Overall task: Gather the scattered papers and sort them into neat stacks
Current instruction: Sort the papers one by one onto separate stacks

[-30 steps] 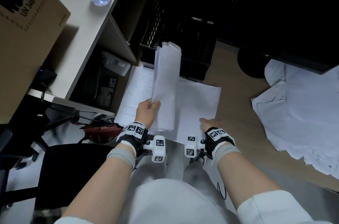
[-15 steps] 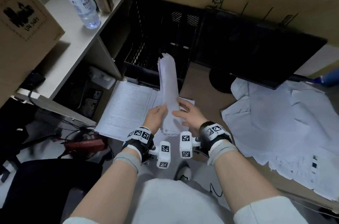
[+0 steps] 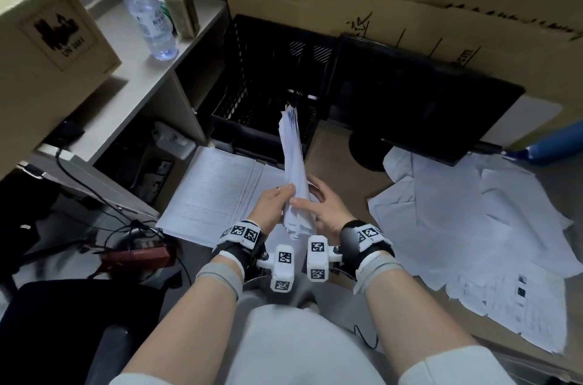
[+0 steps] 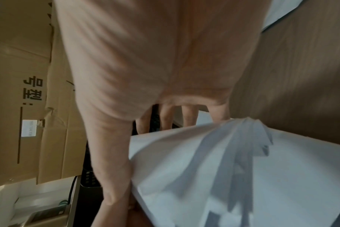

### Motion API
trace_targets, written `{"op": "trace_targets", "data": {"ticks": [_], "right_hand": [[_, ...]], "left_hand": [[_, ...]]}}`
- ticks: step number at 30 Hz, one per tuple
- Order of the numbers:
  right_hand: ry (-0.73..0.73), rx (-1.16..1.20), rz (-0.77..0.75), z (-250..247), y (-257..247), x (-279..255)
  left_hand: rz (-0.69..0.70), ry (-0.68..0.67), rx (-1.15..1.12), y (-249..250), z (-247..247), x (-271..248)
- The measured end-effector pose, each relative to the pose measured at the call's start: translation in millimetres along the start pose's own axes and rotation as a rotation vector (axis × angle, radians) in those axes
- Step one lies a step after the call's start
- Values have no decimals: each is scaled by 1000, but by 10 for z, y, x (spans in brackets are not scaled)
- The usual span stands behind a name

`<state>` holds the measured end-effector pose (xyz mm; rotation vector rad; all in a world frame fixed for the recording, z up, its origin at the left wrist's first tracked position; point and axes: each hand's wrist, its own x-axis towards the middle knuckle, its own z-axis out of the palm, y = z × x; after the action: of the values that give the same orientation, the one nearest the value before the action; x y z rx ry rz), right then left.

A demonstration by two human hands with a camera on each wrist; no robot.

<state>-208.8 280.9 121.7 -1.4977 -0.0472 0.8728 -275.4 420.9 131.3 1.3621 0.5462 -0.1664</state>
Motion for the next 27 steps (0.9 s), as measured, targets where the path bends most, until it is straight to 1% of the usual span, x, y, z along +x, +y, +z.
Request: {"op": "trace_targets", "data": {"ticks": [4, 7, 11, 13, 17, 20, 22, 25, 27], "right_hand": [[49, 45, 19, 138, -91, -3], [105, 63, 67, 251, -221, -9], [176, 143, 82, 379, -319, 7], [209, 198, 117, 440, -324, -1], [271, 320, 141, 477, -324, -19], [266, 318, 135, 520, -347, 25], [230, 265, 106, 573, -423, 78], [184, 216, 45, 591, -504, 117], [207, 173, 42, 590, -536, 143]], "left_hand": [[50, -41, 11, 92, -121, 39], [111, -34, 74, 136, -214, 125], [144, -35, 112, 172, -331, 225], [141, -48, 103, 163, -405, 288], [102, -103, 20, 169, -502, 332], [111, -129, -50, 225, -552, 338], [126, -133, -87, 287, -584, 364], [101, -140, -120, 361, -567, 374], [93, -147, -138, 400, -544, 370]]}}
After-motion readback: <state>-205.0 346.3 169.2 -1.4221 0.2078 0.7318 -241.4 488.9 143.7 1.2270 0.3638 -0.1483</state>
